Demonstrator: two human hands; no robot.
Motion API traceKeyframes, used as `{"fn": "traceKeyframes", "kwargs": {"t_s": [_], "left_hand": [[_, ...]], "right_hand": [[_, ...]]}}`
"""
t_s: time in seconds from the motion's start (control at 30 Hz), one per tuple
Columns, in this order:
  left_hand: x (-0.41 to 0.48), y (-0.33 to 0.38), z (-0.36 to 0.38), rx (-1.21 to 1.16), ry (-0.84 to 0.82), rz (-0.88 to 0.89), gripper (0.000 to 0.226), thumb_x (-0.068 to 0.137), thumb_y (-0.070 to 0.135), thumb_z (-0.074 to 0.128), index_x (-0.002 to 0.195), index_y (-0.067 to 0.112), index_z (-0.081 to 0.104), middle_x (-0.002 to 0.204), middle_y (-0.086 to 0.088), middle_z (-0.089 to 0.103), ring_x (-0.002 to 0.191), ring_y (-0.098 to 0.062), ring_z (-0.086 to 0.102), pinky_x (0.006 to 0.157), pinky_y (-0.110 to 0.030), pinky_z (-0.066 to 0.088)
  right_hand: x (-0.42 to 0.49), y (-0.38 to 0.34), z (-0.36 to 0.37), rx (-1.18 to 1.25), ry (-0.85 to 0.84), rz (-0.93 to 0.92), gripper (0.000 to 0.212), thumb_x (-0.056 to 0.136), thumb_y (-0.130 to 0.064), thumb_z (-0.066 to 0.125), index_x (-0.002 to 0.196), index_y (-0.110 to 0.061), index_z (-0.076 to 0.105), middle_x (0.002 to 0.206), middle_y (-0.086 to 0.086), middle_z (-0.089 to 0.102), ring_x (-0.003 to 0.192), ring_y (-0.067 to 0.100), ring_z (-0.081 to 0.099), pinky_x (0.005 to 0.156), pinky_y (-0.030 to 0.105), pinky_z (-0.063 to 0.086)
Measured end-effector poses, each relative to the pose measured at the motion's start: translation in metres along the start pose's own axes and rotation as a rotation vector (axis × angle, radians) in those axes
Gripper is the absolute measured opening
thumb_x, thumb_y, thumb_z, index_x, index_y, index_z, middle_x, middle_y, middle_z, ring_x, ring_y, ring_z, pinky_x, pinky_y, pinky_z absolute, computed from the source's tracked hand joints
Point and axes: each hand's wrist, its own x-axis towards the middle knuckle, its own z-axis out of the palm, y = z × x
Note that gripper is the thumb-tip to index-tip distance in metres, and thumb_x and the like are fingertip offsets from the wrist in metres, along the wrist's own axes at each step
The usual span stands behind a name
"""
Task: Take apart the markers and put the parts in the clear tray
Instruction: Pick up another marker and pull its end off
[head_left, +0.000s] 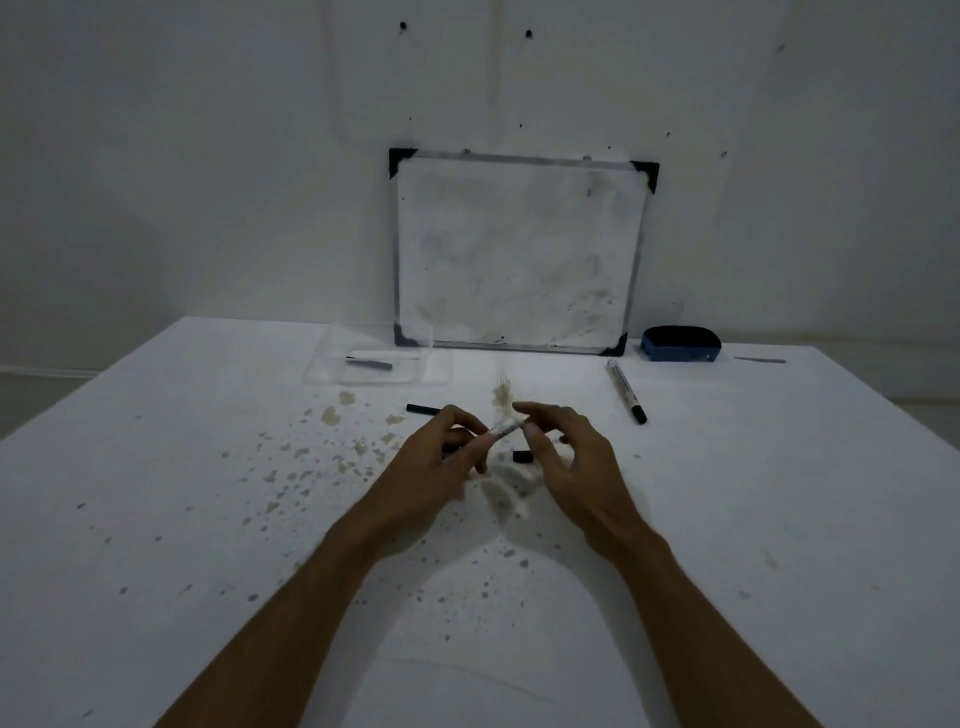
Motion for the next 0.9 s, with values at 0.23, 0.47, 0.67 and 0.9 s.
{"fn": "traceKeyframes", "kwargs": {"t_s": [0.23,0.47,0.67,0.9], "left_hand": [[0.0,0.002,0.002,0.065,0.045,0.006,0.035,0.093,0.054,0.065,0.117,0.029,0.065,0.093,0.005,0.08,0.066,-0.006,0.07,0.059,-0.022,0.054],[0.005,0.005,0.026,-0.256,0.258,-0.16,0.048,0.092,0.052,0.067,0.126,0.019,0.063,0.094,-0.003,0.08,0.077,-0.019,0.079,0.077,-0.045,0.067],[0.006,0.008,0.029,-0.39,0.283,-0.086,0.029,0.104,0.033,0.057,0.112,0.01,0.073,0.09,-0.005,0.077,0.076,-0.015,0.075,0.076,-0.032,0.063],[-0.002,0.019,0.057,-0.227,0.289,0.079,0.02,0.104,0.029,0.056,0.104,0.015,0.071,0.082,0.007,0.075,0.075,-0.004,0.072,0.066,-0.018,0.058]], "right_hand": [[0.007,-0.004,-0.008,0.189,-0.029,0.004,0.016,0.097,-0.029,0.066,0.111,-0.025,0.075,0.096,-0.008,0.078,0.086,0.004,0.074,0.075,0.016,0.057],[0.013,-0.004,-0.009,0.478,0.132,0.251,0.013,0.096,-0.022,0.068,0.105,-0.017,0.076,0.085,0.001,0.079,0.076,0.007,0.073,0.069,0.022,0.058],[0.012,-0.014,0.004,0.488,-0.023,0.214,0.023,0.102,-0.033,0.059,0.108,-0.02,0.077,0.098,0.004,0.08,0.092,0.019,0.076,0.082,0.033,0.062],[0.021,-0.017,0.007,1.453,0.022,0.562,0.072,0.101,-0.061,0.033,0.134,-0.006,0.065,0.134,0.014,0.068,0.133,0.03,0.058,0.119,0.044,0.035]]}}
